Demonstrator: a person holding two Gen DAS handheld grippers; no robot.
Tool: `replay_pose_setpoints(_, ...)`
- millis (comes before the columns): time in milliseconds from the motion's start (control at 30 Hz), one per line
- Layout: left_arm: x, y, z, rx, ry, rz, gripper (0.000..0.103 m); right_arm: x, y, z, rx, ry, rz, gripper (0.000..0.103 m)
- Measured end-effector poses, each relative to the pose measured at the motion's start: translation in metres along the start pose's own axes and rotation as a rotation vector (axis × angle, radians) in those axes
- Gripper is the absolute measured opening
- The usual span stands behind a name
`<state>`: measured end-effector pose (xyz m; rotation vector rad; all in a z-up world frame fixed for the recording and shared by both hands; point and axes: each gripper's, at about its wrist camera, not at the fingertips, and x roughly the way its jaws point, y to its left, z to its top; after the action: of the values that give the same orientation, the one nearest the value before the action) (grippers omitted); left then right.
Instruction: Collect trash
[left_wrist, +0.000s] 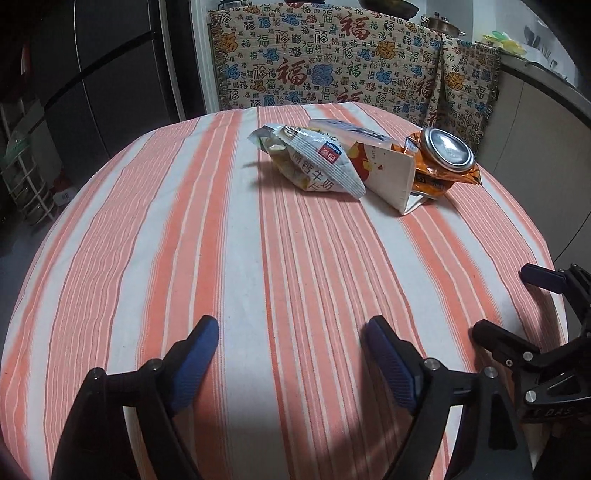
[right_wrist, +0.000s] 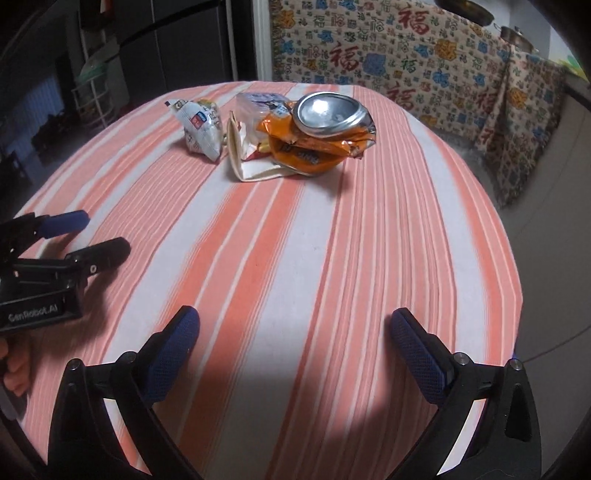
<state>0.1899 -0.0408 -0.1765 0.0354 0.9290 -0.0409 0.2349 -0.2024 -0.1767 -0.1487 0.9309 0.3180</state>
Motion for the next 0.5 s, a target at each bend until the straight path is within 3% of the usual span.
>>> replay_pose_setpoints(500,0.055,-0.018,0.078,0.039,0.013,-0.054,0.088,-0.005,0.001,-0.004,0.005,-0.010,0.008,0.103)
